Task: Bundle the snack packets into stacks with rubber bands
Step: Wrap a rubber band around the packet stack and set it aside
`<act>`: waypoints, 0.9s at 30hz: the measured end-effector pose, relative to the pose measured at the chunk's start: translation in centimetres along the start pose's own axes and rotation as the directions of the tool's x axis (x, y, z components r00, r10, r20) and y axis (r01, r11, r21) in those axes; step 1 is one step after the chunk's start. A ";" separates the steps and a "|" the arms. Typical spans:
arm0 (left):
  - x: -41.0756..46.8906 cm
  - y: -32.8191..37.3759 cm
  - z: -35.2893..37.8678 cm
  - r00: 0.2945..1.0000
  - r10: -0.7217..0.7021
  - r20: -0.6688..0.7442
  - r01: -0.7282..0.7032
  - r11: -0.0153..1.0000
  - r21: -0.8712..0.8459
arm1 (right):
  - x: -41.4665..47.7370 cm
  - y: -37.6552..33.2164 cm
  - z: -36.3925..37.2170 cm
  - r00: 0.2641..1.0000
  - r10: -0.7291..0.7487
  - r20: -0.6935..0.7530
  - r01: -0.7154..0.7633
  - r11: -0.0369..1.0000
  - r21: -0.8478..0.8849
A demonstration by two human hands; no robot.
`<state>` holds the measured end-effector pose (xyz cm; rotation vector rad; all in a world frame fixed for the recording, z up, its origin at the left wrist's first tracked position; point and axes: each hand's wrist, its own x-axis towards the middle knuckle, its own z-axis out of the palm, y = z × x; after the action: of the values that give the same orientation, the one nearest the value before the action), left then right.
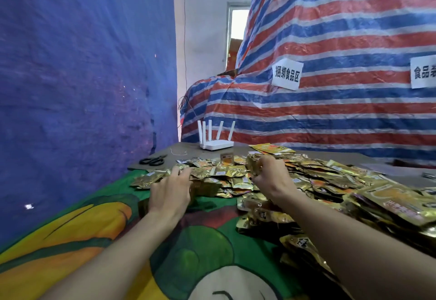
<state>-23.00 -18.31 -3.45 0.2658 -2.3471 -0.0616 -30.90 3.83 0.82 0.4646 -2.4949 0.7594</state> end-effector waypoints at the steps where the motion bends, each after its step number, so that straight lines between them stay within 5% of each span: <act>1: -0.4 0.3 -0.6 0.999 -0.047 -0.016 0.046 0.995 -0.090 | -0.5 -0.3 -0.8 0.999 0.013 -0.038 -0.010 0.997 0.075; 7: -3.9 3.0 -3.7 0.968 -0.249 0.036 0.248 0.917 -0.311 | -4.4 -1.5 -5.7 0.977 0.039 -0.210 0.039 0.934 0.356; 10: -4.8 4.5 -4.5 0.939 -0.309 0.147 0.337 0.761 -0.554 | -6.6 -1.7 -7.8 0.954 0.082 -0.287 0.065 0.882 0.467; 15: -5.7 7.8 -6.8 0.916 -0.400 0.000 0.262 0.601 -0.755 | -10.9 -2.0 -10.1 0.901 0.281 -0.331 0.087 0.630 0.772; 19: -7.1 9.6 -8.0 0.871 -0.474 -0.130 0.134 0.484 -0.865 | -14.5 -2.2 -9.7 0.910 0.243 -0.336 0.164 0.534 0.830; 22: -8.0 9.8 -7.6 0.858 -0.503 -0.103 0.116 0.387 -0.915 | -16.2 -2.1 -8.7 0.930 0.205 -0.306 0.154 0.540 0.828; 27: -8.7 9.9 -7.0 0.887 -0.458 -0.053 0.138 0.374 -0.917 | -16.8 -1.9 -7.6 0.961 0.070 -0.267 0.157 0.657 0.737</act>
<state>-13.82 -6.55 -3.25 0.1348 -1.5961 -1.3531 -13.60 9.70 -1.92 0.6364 -1.7939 1.7290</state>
